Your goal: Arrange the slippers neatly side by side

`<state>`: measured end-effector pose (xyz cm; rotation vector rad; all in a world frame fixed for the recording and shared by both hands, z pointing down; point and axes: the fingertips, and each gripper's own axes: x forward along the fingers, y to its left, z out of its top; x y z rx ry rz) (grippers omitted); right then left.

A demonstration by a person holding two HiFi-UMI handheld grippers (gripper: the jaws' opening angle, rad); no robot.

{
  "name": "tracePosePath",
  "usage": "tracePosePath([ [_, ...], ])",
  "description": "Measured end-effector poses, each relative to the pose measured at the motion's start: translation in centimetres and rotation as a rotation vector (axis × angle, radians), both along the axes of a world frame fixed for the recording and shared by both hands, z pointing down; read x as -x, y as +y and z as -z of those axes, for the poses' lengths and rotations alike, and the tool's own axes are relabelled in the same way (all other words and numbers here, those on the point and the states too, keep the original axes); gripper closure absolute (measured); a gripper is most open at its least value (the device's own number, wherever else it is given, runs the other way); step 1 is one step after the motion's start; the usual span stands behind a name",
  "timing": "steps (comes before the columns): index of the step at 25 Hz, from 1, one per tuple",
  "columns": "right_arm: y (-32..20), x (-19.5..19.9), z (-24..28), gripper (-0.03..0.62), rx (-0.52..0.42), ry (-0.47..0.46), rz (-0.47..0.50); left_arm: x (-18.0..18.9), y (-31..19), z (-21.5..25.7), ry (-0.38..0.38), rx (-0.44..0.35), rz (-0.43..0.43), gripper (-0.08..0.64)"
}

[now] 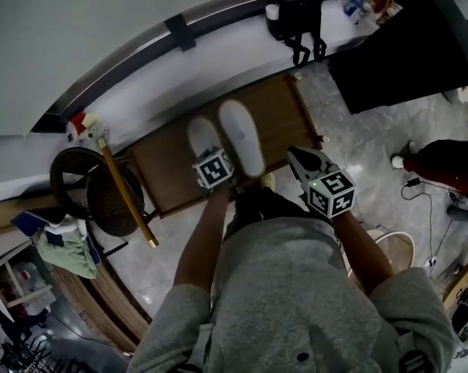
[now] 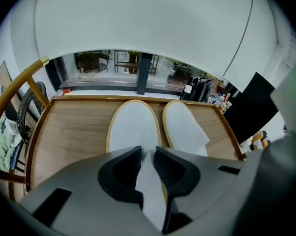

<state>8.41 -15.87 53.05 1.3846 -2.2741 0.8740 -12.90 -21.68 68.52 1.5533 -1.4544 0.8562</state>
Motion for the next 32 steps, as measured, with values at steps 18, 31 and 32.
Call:
tracePosePath([
  [18, -1.8, -5.0, 9.4, 0.552, -0.254, 0.027, -0.009, -2.3, 2.9, 17.2, 0.072, -0.575, -0.264, 0.337],
  [31, 0.5, -7.4, 10.6, 0.552, -0.297, 0.007, -0.066, -4.2, 7.3, 27.8, 0.047, -0.815, -0.229, 0.537],
  [32, 0.5, -7.4, 10.7, 0.552, -0.299, 0.005, -0.064, -4.2, 7.3, 28.1, 0.046, -0.822, -0.231, 0.537],
])
